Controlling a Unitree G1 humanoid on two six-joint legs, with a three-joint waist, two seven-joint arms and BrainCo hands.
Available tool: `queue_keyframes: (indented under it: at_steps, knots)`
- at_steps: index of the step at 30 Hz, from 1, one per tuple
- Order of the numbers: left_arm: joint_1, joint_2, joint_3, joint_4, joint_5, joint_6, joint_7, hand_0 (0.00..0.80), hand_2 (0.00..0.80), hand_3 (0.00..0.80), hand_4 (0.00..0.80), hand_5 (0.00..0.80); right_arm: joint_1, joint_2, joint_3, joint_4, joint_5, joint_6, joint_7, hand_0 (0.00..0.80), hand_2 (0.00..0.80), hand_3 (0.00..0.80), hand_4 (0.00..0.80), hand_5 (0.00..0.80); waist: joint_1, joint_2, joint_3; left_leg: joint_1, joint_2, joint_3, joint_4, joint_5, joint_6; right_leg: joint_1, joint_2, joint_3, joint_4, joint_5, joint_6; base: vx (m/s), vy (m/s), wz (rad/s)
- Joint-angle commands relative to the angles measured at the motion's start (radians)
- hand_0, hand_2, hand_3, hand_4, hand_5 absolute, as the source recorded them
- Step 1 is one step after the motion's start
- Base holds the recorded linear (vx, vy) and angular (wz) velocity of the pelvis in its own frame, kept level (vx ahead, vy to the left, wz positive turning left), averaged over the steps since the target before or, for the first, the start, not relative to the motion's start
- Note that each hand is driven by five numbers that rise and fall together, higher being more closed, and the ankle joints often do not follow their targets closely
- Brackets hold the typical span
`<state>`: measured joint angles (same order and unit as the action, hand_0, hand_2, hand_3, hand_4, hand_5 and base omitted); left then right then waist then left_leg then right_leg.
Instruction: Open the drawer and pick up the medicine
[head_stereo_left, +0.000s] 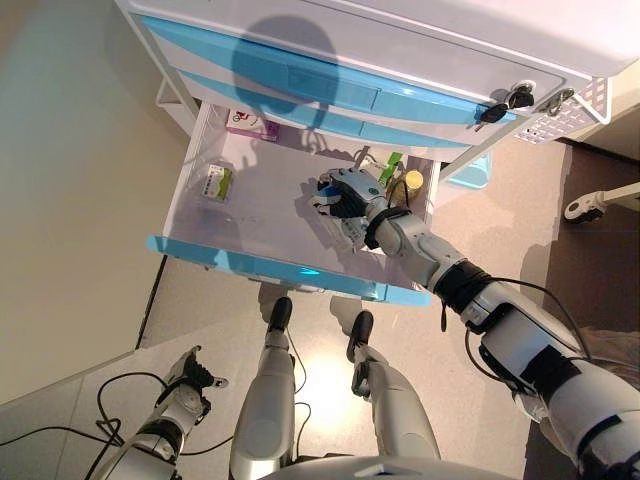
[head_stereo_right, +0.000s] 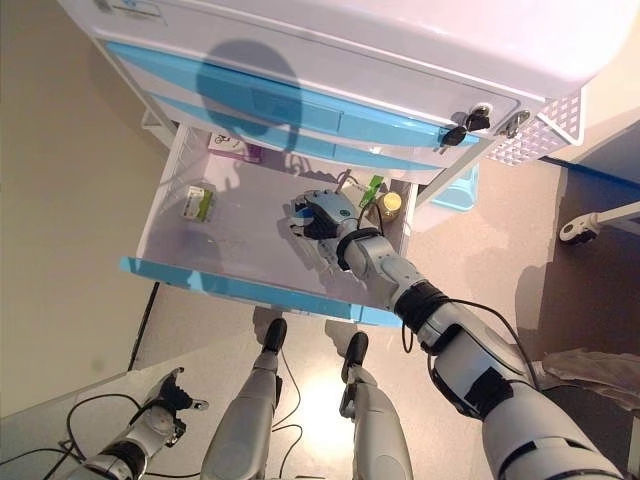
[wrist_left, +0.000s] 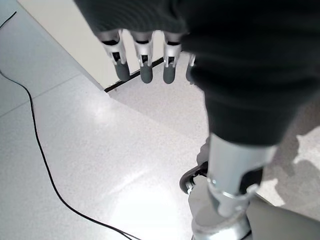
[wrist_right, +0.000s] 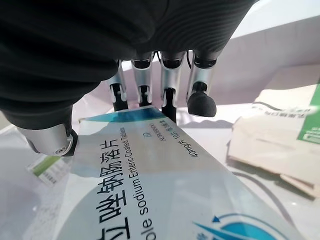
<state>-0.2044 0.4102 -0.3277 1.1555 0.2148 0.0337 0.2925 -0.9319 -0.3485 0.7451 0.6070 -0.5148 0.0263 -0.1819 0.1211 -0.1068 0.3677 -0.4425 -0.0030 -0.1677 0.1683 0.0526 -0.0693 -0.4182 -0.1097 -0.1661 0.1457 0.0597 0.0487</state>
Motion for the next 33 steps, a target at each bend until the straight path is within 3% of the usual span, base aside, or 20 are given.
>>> queue_keyframes:
  at_steps: [1,15,33]
  knots:
    - [0.024,0.015,0.036,0.015,0.001,0.003,0.015,0.0,0.0,0.0,0.0,0.0,0.021,-0.016,-0.049,-0.109,0.042,-0.038,-0.02,0.8,0.8,0.8,0.8,0.8,-0.01,-0.013,-0.006,-0.006,-0.072,-0.006,-0.003,-0.012,0.07,0.017,-0.019,0.033,0.033,0.0,0.058,0.0,0.0,0.0]
    - [0.084,0.018,0.083,-0.001,-0.011,-0.005,-0.014,0.0,0.0,0.0,0.0,0.0,0.106,-0.064,-0.081,-0.149,0.08,-0.044,0.027,0.8,0.8,0.8,0.8,0.8,-0.025,0.023,-0.108,0.129,-0.054,0.022,-0.094,-0.003,0.064,0.147,-0.013,0.039,-0.049,0.013,0.07,0.037,0.012,-0.05]
    - [0.188,-0.043,0.193,0.051,-0.036,0.003,-0.075,0.0,0.0,0.0,0.0,0.0,0.317,-0.166,-0.209,-0.307,0.117,-0.059,0.109,0.8,0.8,0.8,0.8,0.8,-0.053,0.064,-0.27,0.337,-0.036,0.049,-0.208,-0.01,0.057,0.335,0.003,0.038,-0.168,0.006,0.076,0.089,0.001,-0.07]
